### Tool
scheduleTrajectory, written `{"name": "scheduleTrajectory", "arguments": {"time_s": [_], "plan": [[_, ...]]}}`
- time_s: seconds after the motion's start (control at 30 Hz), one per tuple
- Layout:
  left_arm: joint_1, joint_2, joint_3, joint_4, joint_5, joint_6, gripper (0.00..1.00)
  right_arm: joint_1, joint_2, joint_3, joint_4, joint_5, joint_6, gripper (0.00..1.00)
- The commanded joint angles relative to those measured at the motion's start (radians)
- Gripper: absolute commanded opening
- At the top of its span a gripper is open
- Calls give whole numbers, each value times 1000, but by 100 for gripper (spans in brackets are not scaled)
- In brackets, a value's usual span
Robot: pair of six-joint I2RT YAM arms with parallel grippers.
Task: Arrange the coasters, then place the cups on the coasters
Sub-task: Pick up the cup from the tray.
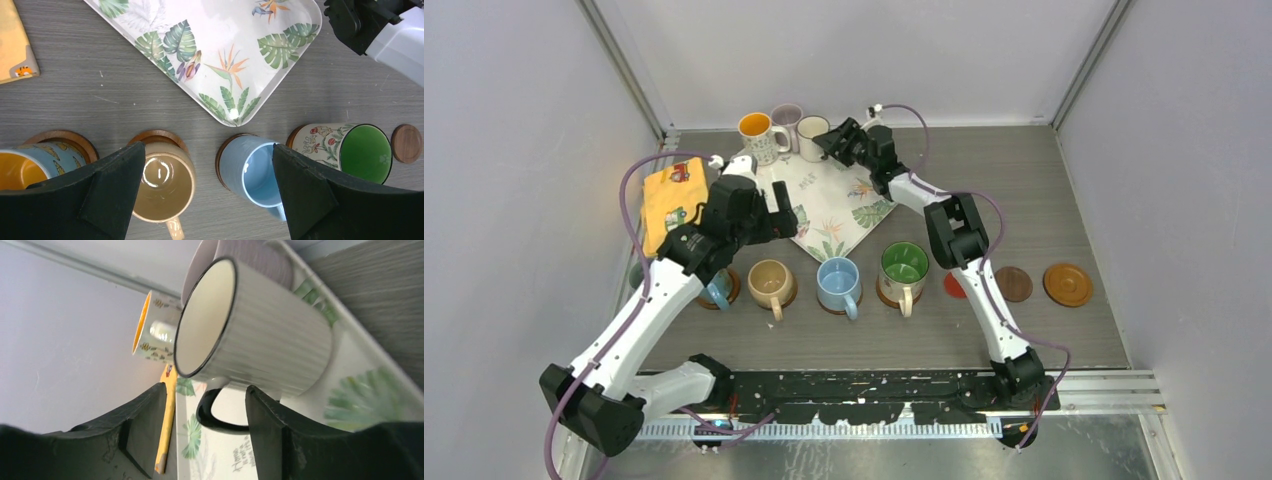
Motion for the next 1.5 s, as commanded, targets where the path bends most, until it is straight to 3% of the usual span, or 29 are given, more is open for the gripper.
{"name": "scheduleTrajectory", "arguments": {"time_s": [0.0,0.33,0.5,1.0,1.47], "plan": [[7,-36,-9,42,-15,15,100,30,-157,-59,-37,-11,-111,66],[11,-53,-15,39,-18,17,100,60,-205,85,-632,293,-483,69],[13,-49,-12,43,-12,17,100,80,-157,194,-765,382,-564,69],[15,-46,-8,43,-15,19,100,133,-19,377,-752,442,-728,61],[24,-41,-2,41,-11,27,100,142,40,395,-572,543,-797,54]]}}
